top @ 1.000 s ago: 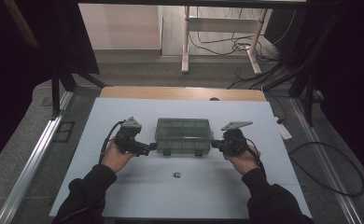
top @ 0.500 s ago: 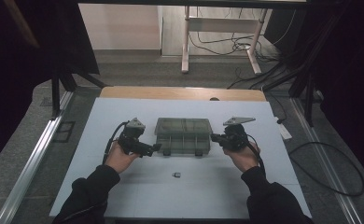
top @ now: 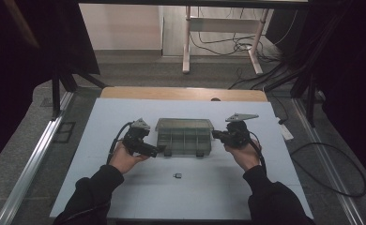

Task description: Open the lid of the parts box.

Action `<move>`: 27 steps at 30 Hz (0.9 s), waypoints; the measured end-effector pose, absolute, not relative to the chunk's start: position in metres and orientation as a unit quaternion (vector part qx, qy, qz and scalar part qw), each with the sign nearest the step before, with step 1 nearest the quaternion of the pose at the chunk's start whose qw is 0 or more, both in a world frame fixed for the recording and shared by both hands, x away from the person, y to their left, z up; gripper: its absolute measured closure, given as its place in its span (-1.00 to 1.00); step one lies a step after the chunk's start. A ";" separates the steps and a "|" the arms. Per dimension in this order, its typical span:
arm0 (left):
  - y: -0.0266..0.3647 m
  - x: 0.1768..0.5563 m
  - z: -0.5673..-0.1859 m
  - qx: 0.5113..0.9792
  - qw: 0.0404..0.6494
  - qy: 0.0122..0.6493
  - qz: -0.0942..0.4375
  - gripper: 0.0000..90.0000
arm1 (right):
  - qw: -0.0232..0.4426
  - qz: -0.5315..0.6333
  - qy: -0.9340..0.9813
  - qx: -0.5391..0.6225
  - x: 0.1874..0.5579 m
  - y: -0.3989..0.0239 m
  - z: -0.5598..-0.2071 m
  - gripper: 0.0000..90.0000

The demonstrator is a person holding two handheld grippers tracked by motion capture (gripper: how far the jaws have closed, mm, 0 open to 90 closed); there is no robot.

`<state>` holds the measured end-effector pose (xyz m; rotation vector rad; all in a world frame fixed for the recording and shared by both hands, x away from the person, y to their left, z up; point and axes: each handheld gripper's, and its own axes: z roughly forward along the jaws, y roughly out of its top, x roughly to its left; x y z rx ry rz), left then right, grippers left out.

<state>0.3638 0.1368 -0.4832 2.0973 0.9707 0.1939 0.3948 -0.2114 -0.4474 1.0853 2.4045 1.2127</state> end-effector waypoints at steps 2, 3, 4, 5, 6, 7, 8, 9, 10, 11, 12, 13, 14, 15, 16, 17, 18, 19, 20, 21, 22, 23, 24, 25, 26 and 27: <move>0.134 0.364 -0.483 0.830 0.400 0.381 0.074 -0.96 | 0.118 0.416 0.821 0.373 0.396 -0.212 -0.446 0.98; 0.133 0.364 -0.483 0.832 0.398 0.378 0.074 -0.92 | 0.117 0.418 0.820 0.372 0.397 -0.212 -0.446 0.98; 0.132 0.364 -0.483 0.834 0.398 0.376 0.074 -0.88 | 0.116 0.418 0.820 0.374 0.397 -0.212 -0.445 0.98; 0.130 0.364 -0.483 0.835 0.397 0.373 0.074 -0.86 | 0.116 0.420 0.819 0.374 0.398 -0.212 -0.444 0.98; 0.129 0.364 -0.484 0.837 0.396 0.371 0.075 -0.82 | 0.114 0.422 0.818 0.374 0.399 -0.211 -0.443 0.98; 0.127 0.364 -0.484 0.839 0.393 0.368 0.077 -0.79 | 0.114 0.423 0.817 0.374 0.400 -0.211 -0.443 0.98; 0.127 0.364 -0.484 0.839 0.394 0.367 0.077 -0.73 | 0.115 0.424 0.817 0.373 0.401 -0.210 -0.442 0.98; 0.126 0.364 -0.484 0.839 0.395 0.367 0.078 -0.70 | 0.116 0.426 0.817 0.372 0.401 -0.210 -0.441 0.98; 0.126 0.364 -0.484 0.840 0.394 0.366 0.079 -0.66 | 0.115 0.425 0.817 0.372 0.402 -0.210 -0.441 0.98; 0.125 0.364 -0.485 0.841 0.394 0.363 0.077 -0.61 | 0.115 0.425 0.818 0.371 0.402 -0.209 -0.440 0.98; 0.125 0.364 -0.485 0.841 0.394 0.363 0.077 -0.55 | 0.118 0.425 0.817 0.370 0.403 -0.208 -0.439 0.98; 0.124 0.365 -0.485 0.842 0.392 0.362 0.079 -0.53 | 0.117 0.426 0.817 0.370 0.404 -0.208 -0.439 0.98; 0.124 0.365 -0.485 0.843 0.392 0.360 0.079 -0.47 | 0.117 0.426 0.818 0.369 0.404 -0.208 -0.438 0.98; 0.124 0.365 -0.485 0.843 0.393 0.359 0.078 -0.41 | 0.118 0.426 0.818 0.368 0.405 -0.207 -0.438 0.98; 0.124 0.365 -0.484 0.843 0.393 0.358 0.079 -0.35 | 0.119 0.427 0.818 0.368 0.405 -0.207 -0.437 0.98; 0.124 0.365 -0.484 0.844 0.394 0.357 0.079 -0.29 | 0.119 0.427 0.817 0.367 0.406 -0.206 -0.437 0.98; 0.124 0.365 -0.484 0.843 0.396 0.355 0.077 -0.21 | 0.120 0.427 0.818 0.367 0.406 -0.205 -0.437 0.98; 0.124 0.365 -0.484 0.843 0.396 0.355 0.077 -0.13 | 0.121 0.427 0.818 0.365 0.407 -0.205 -0.436 0.98; 0.123 0.365 -0.484 0.843 0.396 0.354 0.080 -0.13 | 0.121 0.427 0.818 0.365 0.407 -0.205 -0.436 0.98; 0.121 0.365 -0.484 0.845 0.393 0.353 0.080 0.06 | 0.122 0.427 0.819 0.364 0.408 -0.203 -0.435 0.98; 0.121 0.365 -0.484 0.846 0.394 0.351 0.079 0.15 | 0.123 0.427 0.819 0.364 0.408 -0.203 -0.435 0.98; 0.120 0.365 -0.484 0.846 0.392 0.351 0.079 0.20 | 0.123 0.428 0.819 0.363 0.409 -0.202 -0.435 0.98; 0.120 0.365 -0.484 0.846 0.392 0.351 0.079 0.30 | 0.123 0.428 0.819 0.363 0.409 -0.202 -0.435 0.98; 0.119 0.365 -0.483 0.848 0.392 0.349 0.078 0.38 | 0.124 0.428 0.819 0.362 0.410 -0.201 -0.435 0.98; 0.119 0.366 -0.483 0.848 0.392 0.348 0.076 0.45 | 0.124 0.427 0.819 0.362 0.410 -0.201 -0.435 0.98; 0.117 0.366 -0.484 0.848 0.390 0.350 0.074 0.49 | 0.124 0.427 0.820 0.361 0.411 -0.200 -0.435 0.98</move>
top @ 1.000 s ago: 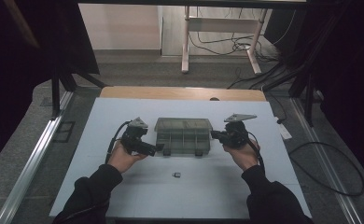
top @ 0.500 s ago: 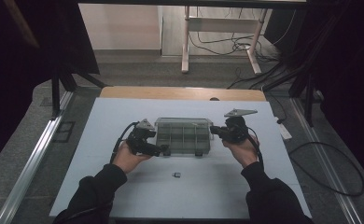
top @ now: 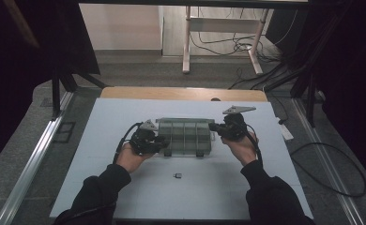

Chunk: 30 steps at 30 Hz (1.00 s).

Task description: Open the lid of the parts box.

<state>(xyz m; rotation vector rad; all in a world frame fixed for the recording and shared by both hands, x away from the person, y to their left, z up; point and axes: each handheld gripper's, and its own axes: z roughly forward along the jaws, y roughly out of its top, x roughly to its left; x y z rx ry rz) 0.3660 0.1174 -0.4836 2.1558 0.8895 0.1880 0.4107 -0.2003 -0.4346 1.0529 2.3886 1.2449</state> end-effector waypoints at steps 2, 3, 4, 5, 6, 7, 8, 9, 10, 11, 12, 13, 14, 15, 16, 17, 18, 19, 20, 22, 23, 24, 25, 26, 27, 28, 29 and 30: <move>0.115 0.367 -0.484 0.851 0.389 0.346 0.068 0.61 | 0.125 0.428 0.819 0.361 0.412 -0.200 -0.434 0.98; 0.114 0.367 -0.485 0.853 0.388 0.343 0.065 0.68 | 0.125 0.428 0.819 0.361 0.412 -0.199 -0.434 0.98; 0.113 0.367 -0.485 0.853 0.389 0.342 0.063 0.74 | 0.126 0.428 0.819 0.361 0.413 -0.199 -0.434 0.98; 0.112 0.367 -0.485 0.854 0.390 0.340 0.059 0.81 | 0.126 0.429 0.819 0.360 0.413 -0.199 -0.433 0.98; 0.110 0.368 -0.486 0.854 0.389 0.340 0.060 0.87 | 0.127 0.429 0.818 0.360 0.414 -0.198 -0.433 0.98; 0.109 0.368 -0.486 0.854 0.389 0.339 0.062 0.94 | 0.127 0.429 0.819 0.360 0.414 -0.198 -0.433 0.98; 0.108 0.368 -0.486 0.854 0.390 0.338 0.064 0.97 | 0.127 0.428 0.819 0.359 0.415 -0.198 -0.433 0.98; 0.107 0.368 -0.486 0.854 0.390 0.339 0.063 0.97 | 0.128 0.429 0.819 0.360 0.415 -0.198 -0.433 0.98; 0.105 0.369 -0.487 0.854 0.390 0.338 0.062 0.97 | 0.127 0.429 0.818 0.361 0.416 -0.198 -0.433 0.98; 0.103 0.369 -0.488 0.855 0.389 0.339 0.062 0.97 | 0.128 0.430 0.818 0.361 0.416 -0.197 -0.433 0.98; 0.103 0.369 -0.488 0.855 0.389 0.339 0.062 0.97 | 0.128 0.429 0.818 0.361 0.417 -0.197 -0.433 0.98; 0.101 0.370 -0.489 0.856 0.386 0.339 0.061 0.97 | 0.128 0.429 0.818 0.361 0.417 -0.197 -0.433 0.98; 0.099 0.370 -0.491 0.856 0.385 0.339 0.062 0.97 | 0.128 0.430 0.818 0.360 0.418 -0.197 -0.433 0.98; 0.097 0.371 -0.491 0.856 0.384 0.340 0.063 0.97 | 0.128 0.432 0.817 0.360 0.419 -0.196 -0.433 0.98; 0.096 0.372 -0.492 0.856 0.384 0.340 0.063 0.97 | 0.129 0.432 0.817 0.359 0.419 -0.196 -0.432 0.98; 0.094 0.372 -0.492 0.856 0.383 0.341 0.063 0.97 | 0.130 0.432 0.817 0.359 0.420 -0.196 -0.432 0.98; 0.093 0.373 -0.492 0.857 0.381 0.342 0.064 0.97 | 0.130 0.432 0.817 0.359 0.420 -0.196 -0.432 0.98; 0.091 0.373 -0.493 0.858 0.378 0.342 0.065 0.97 | 0.130 0.433 0.817 0.359 0.421 -0.196 -0.432 0.98; 0.091 0.373 -0.493 0.858 0.378 0.342 0.065 0.97 | 0.130 0.433 0.817 0.359 0.421 -0.196 -0.432 0.98; 0.089 0.374 -0.496 0.863 0.365 0.341 0.070 0.97 | 0.131 0.431 0.817 0.359 0.423 -0.196 -0.432 0.98; 0.089 0.374 -0.498 0.864 0.365 0.339 0.070 0.97 | 0.132 0.432 0.817 0.359 0.424 -0.195 -0.433 0.98; 0.089 0.374 -0.498 0.863 0.367 0.340 0.070 0.97 | 0.133 0.431 0.817 0.359 0.425 -0.195 -0.433 0.98; 0.089 0.374 -0.498 0.865 0.364 0.338 0.072 0.97 | 0.133 0.431 0.817 0.360 0.426 -0.195 -0.434 0.98; 0.088 0.373 -0.498 0.865 0.364 0.337 0.075 0.97 | 0.133 0.431 0.817 0.360 0.427 -0.195 -0.434 0.98; 0.088 0.373 -0.498 0.865 0.365 0.335 0.076 0.97 | 0.133 0.431 0.817 0.360 0.428 -0.195 -0.435 0.98; 0.088 0.373 -0.498 0.866 0.365 0.334 0.076 0.97 | 0.133 0.431 0.816 0.360 0.429 -0.195 -0.435 0.98; 0.089 0.373 -0.499 0.866 0.365 0.333 0.076 0.97 | 0.133 0.431 0.816 0.360 0.430 -0.194 -0.436 0.98; 0.088 0.373 -0.499 0.866 0.366 0.332 0.076 0.97 | 0.134 0.430 0.817 0.360 0.430 -0.194 -0.436 0.98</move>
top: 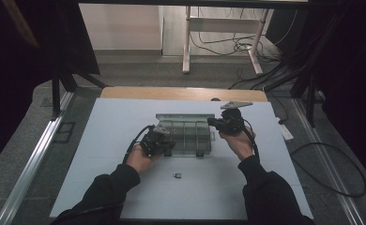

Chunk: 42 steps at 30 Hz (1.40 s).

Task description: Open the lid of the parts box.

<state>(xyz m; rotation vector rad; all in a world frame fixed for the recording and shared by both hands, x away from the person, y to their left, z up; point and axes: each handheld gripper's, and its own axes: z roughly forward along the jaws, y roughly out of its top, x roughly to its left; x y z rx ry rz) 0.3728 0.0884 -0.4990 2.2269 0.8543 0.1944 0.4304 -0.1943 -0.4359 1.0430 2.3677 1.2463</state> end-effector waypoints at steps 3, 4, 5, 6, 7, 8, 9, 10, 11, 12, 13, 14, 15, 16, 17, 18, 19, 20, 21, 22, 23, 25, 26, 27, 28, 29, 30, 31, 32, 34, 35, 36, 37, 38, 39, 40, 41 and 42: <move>0.088 0.372 -0.500 0.865 0.368 0.333 0.076 0.97 | 0.135 0.430 0.816 0.361 0.433 -0.194 -0.437 0.98; 0.089 0.372 -0.500 0.865 0.368 0.333 0.076 0.97 | 0.136 0.431 0.816 0.362 0.434 -0.193 -0.437 0.98; 0.089 0.372 -0.500 0.866 0.367 0.332 0.076 0.98 | 0.136 0.431 0.815 0.362 0.435 -0.193 -0.436 0.98; 0.089 0.372 -0.500 0.866 0.367 0.332 0.076 0.97 | 0.136 0.431 0.815 0.362 0.435 -0.193 -0.436 0.98; 0.089 0.372 -0.500 0.865 0.368 0.332 0.076 0.97 | 0.136 0.431 0.815 0.363 0.436 -0.193 -0.436 0.98; 0.089 0.372 -0.500 0.866 0.367 0.332 0.077 0.97 | 0.137 0.430 0.815 0.363 0.438 -0.192 -0.436 0.98; 0.088 0.372 -0.500 0.866 0.367 0.331 0.078 0.98 | 0.138 0.431 0.814 0.363 0.439 -0.191 -0.436 0.98; 0.088 0.372 -0.500 0.866 0.367 0.331 0.078 0.98 | 0.138 0.432 0.814 0.363 0.440 -0.191 -0.436 0.98; 0.088 0.372 -0.500 0.865 0.368 0.331 0.078 0.98 | 0.138 0.432 0.814 0.363 0.440 -0.191 -0.436 0.98; 0.089 0.372 -0.500 0.865 0.368 0.332 0.077 0.98 | 0.139 0.432 0.813 0.364 0.441 -0.191 -0.436 0.98; 0.089 0.372 -0.500 0.865 0.369 0.332 0.076 0.98 | 0.140 0.432 0.813 0.364 0.442 -0.191 -0.436 0.98; 0.089 0.372 -0.500 0.865 0.370 0.332 0.076 0.97 | 0.140 0.433 0.813 0.364 0.442 -0.190 -0.436 0.98; 0.089 0.372 -0.500 0.864 0.370 0.332 0.076 0.98 | 0.141 0.433 0.812 0.364 0.444 -0.190 -0.436 0.98; 0.089 0.372 -0.500 0.864 0.370 0.332 0.076 0.98 | 0.142 0.434 0.812 0.364 0.445 -0.190 -0.435 0.98; 0.089 0.372 -0.500 0.864 0.370 0.332 0.076 0.98 | 0.142 0.435 0.811 0.363 0.445 -0.190 -0.436 0.98; 0.089 0.372 -0.500 0.864 0.370 0.332 0.076 0.97 | 0.143 0.434 0.812 0.363 0.446 -0.190 -0.436 0.98; 0.089 0.372 -0.500 0.864 0.370 0.332 0.076 0.98 | 0.143 0.435 0.812 0.363 0.448 -0.190 -0.436 0.98; 0.089 0.372 -0.500 0.864 0.371 0.332 0.076 0.98 | 0.143 0.435 0.811 0.364 0.449 -0.190 -0.436 0.98; 0.089 0.372 -0.501 0.863 0.372 0.333 0.075 0.97 | 0.143 0.435 0.811 0.365 0.450 -0.190 -0.436 0.98; 0.089 0.372 -0.501 0.863 0.372 0.334 0.074 0.98 | 0.143 0.435 0.811 0.364 0.450 -0.190 -0.436 0.98; 0.089 0.372 -0.501 0.863 0.372 0.334 0.073 0.98 | 0.143 0.436 0.810 0.365 0.451 -0.189 -0.435 0.98; 0.089 0.372 -0.501 0.862 0.373 0.335 0.071 0.98 | 0.145 0.437 0.810 0.364 0.453 -0.189 -0.434 0.98; 0.089 0.372 -0.501 0.862 0.373 0.335 0.071 0.98 | 0.145 0.438 0.809 0.364 0.454 -0.189 -0.434 0.98; 0.090 0.372 -0.501 0.862 0.373 0.335 0.071 0.97 | 0.146 0.438 0.809 0.364 0.455 -0.189 -0.434 0.98; 0.090 0.372 -0.501 0.862 0.373 0.335 0.071 0.98 | 0.146 0.438 0.809 0.364 0.455 -0.189 -0.433 0.98; 0.090 0.372 -0.501 0.862 0.373 0.335 0.071 0.98 | 0.147 0.439 0.808 0.365 0.456 -0.189 -0.433 0.98; 0.090 0.372 -0.501 0.862 0.373 0.335 0.071 0.98 | 0.146 0.439 0.808 0.365 0.457 -0.188 -0.433 0.98; 0.090 0.372 -0.501 0.862 0.373 0.335 0.070 0.98 | 0.148 0.439 0.808 0.365 0.458 -0.188 -0.432 0.98; 0.090 0.372 -0.500 0.863 0.373 0.334 0.070 0.97 | 0.149 0.439 0.808 0.365 0.459 -0.188 -0.432 0.98; 0.090 0.372 -0.500 0.863 0.373 0.334 0.069 0.98 | 0.151 0.440 0.807 0.364 0.461 -0.187 -0.433 0.98; 0.090 0.372 -0.500 0.863 0.373 0.334 0.069 0.98 | 0.151 0.440 0.807 0.364 0.461 -0.187 -0.433 0.98; 0.090 0.372 -0.500 0.863 0.373 0.335 0.069 0.98 | 0.151 0.439 0.807 0.364 0.462 -0.187 -0.433 0.98; 0.090 0.372 -0.500 0.863 0.373 0.335 0.069 0.98 | 0.151 0.439 0.807 0.365 0.463 -0.187 -0.433 0.98; 0.090 0.372 -0.500 0.863 0.373 0.334 0.070 0.97 | 0.152 0.439 0.807 0.365 0.464 -0.187 -0.433 0.98; 0.090 0.372 -0.500 0.863 0.373 0.334 0.070 0.98 | 0.152 0.439 0.806 0.365 0.465 -0.187 -0.433 0.98; 0.090 0.372 -0.500 0.863 0.373 0.334 0.069 0.98 | 0.152 0.439 0.806 0.366 0.466 -0.187 -0.433 0.98; 0.090 0.372 -0.500 0.863 0.373 0.334 0.069 0.97 | 0.152 0.440 0.806 0.365 0.466 -0.186 -0.433 0.98; 0.090 0.372 -0.500 0.863 0.373 0.334 0.069 0.98 | 0.153 0.440 0.806 0.366 0.467 -0.186 -0.432 0.98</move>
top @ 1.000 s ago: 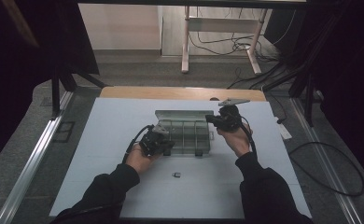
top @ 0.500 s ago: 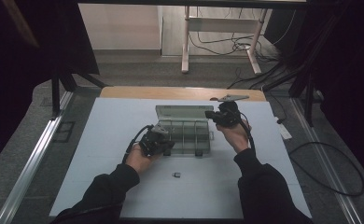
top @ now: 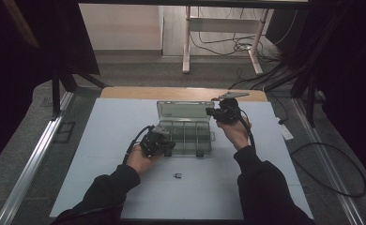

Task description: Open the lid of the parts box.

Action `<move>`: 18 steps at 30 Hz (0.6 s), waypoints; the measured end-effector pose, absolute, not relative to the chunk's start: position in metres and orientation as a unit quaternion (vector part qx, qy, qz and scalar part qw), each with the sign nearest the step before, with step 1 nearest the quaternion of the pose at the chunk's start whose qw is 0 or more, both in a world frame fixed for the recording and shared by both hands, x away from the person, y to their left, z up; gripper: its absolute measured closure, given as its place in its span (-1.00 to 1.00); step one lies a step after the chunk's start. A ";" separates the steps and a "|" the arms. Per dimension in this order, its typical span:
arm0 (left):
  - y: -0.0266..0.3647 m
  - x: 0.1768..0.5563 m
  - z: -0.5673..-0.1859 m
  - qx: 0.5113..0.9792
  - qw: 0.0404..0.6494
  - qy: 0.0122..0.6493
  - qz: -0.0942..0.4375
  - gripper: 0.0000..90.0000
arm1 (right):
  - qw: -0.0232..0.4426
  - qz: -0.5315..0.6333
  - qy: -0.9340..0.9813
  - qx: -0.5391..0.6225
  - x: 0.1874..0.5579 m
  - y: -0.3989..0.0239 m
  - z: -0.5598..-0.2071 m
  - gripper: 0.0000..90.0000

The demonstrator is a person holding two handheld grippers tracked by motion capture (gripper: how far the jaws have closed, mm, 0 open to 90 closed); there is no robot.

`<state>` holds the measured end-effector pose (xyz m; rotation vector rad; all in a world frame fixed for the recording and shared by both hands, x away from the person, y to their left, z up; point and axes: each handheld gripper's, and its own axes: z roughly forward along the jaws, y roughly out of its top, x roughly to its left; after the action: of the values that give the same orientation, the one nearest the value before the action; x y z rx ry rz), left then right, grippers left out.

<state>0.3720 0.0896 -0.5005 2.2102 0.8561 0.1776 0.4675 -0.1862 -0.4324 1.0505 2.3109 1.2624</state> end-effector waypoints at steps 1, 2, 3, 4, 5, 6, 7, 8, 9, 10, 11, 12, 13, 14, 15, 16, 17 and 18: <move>0.090 0.372 -0.500 0.863 0.373 0.334 0.069 0.98 | 0.152 0.440 0.805 0.367 0.468 -0.186 -0.432 0.98; 0.090 0.372 -0.500 0.863 0.373 0.334 0.069 0.98 | 0.153 0.441 0.805 0.367 0.469 -0.186 -0.432 0.98; 0.090 0.372 -0.500 0.863 0.373 0.334 0.069 0.98 | 0.152 0.441 0.805 0.367 0.470 -0.186 -0.432 0.98; 0.090 0.372 -0.500 0.863 0.373 0.334 0.069 0.97 | 0.152 0.441 0.804 0.368 0.471 -0.186 -0.432 0.98; 0.090 0.372 -0.500 0.863 0.373 0.334 0.069 0.97 | 0.151 0.441 0.804 0.369 0.472 -0.186 -0.432 0.98; 0.090 0.372 -0.500 0.863 0.373 0.334 0.069 0.98 | 0.152 0.441 0.804 0.368 0.473 -0.186 -0.432 0.98; 0.090 0.372 -0.501 0.863 0.373 0.334 0.069 0.98 | 0.153 0.441 0.804 0.368 0.473 -0.186 -0.432 0.98; 0.090 0.372 -0.501 0.863 0.374 0.333 0.069 0.97 | 0.153 0.441 0.804 0.369 0.474 -0.186 -0.432 0.98; 0.090 0.372 -0.501 0.863 0.373 0.333 0.069 0.98 | 0.153 0.442 0.803 0.369 0.475 -0.186 -0.432 0.98; 0.090 0.372 -0.500 0.863 0.373 0.333 0.069 0.98 | 0.154 0.442 0.803 0.369 0.476 -0.186 -0.432 0.98; 0.090 0.372 -0.501 0.863 0.373 0.333 0.069 0.98 | 0.153 0.442 0.803 0.370 0.477 -0.186 -0.433 0.98; 0.090 0.372 -0.500 0.863 0.373 0.333 0.069 0.98 | 0.154 0.441 0.803 0.371 0.478 -0.186 -0.433 0.98; 0.090 0.372 -0.500 0.863 0.373 0.333 0.069 0.98 | 0.155 0.441 0.803 0.370 0.479 -0.186 -0.433 0.98; 0.090 0.372 -0.501 0.863 0.373 0.333 0.069 0.98 | 0.155 0.441 0.802 0.371 0.480 -0.186 -0.433 0.98; 0.090 0.372 -0.501 0.863 0.373 0.333 0.069 0.98 | 0.154 0.440 0.802 0.373 0.480 -0.186 -0.433 0.98; 0.090 0.372 -0.501 0.863 0.373 0.333 0.069 0.98 | 0.154 0.442 0.801 0.373 0.481 -0.186 -0.433 0.98; 0.090 0.372 -0.501 0.863 0.373 0.333 0.069 0.97 | 0.153 0.442 0.801 0.374 0.482 -0.186 -0.433 0.98; 0.090 0.372 -0.501 0.863 0.373 0.333 0.069 0.97 | 0.153 0.442 0.801 0.374 0.482 -0.186 -0.433 0.98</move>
<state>0.3721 0.0897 -0.5005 2.2108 0.8528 0.1772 0.4816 -0.1856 -0.4334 1.0723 2.2967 1.2669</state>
